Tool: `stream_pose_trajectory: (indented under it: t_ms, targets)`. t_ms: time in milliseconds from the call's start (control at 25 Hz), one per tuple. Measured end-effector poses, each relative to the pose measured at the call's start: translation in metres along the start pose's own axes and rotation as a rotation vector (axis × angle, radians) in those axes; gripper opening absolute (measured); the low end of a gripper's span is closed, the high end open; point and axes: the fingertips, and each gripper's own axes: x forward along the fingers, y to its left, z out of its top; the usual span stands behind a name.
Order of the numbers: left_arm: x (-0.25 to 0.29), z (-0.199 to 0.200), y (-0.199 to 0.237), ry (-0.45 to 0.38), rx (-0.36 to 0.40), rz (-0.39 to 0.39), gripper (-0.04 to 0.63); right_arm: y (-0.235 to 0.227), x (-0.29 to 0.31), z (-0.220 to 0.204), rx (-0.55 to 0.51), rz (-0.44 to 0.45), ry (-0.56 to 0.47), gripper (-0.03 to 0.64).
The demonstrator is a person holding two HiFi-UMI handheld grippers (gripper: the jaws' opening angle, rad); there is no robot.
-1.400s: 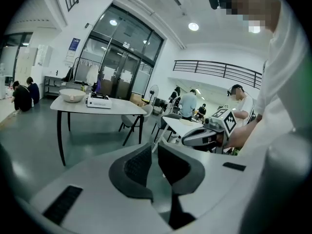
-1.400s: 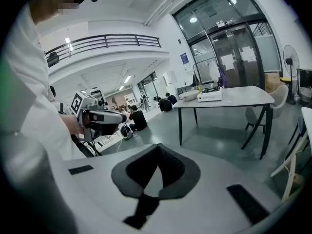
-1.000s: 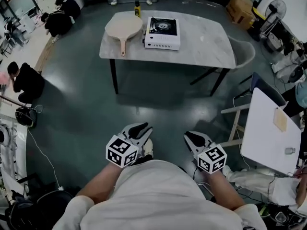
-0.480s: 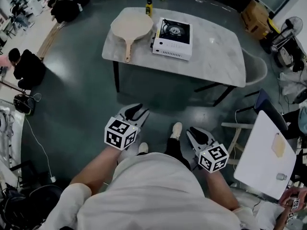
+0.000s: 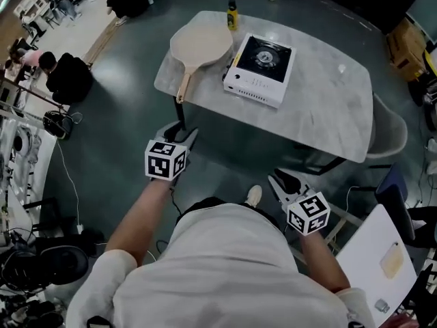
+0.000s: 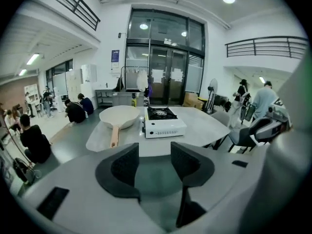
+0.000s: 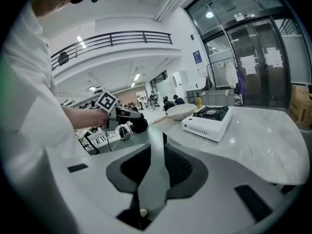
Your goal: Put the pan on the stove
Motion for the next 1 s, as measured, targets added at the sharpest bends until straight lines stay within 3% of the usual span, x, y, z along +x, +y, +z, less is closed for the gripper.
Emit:
stream_pose_trajectory:
  t_ms: [200, 480, 720, 1000]
  targets:
    - [0.061, 0.015, 0.038, 0.064, -0.013, 0.109, 0.236, -0.052, 0.009, -0.005, 0.02, 0.036, 0.033, 0.098]
    - [0.137, 0.026, 0.109, 0.17, -0.046, 0.178, 0.265, -0.086, 0.032, 0.015, 0.071, 0.012, 0.055, 0.098]
    - [0.209, 0.015, 0.166, 0.307, -0.048, 0.201, 0.278, -0.109, 0.058, 0.045, 0.11, -0.062, 0.053, 0.098]
    - [0.256, -0.008, 0.186, 0.448, -0.078, 0.152, 0.284, -0.115, 0.086, 0.063, 0.127, -0.091, 0.092, 0.097]
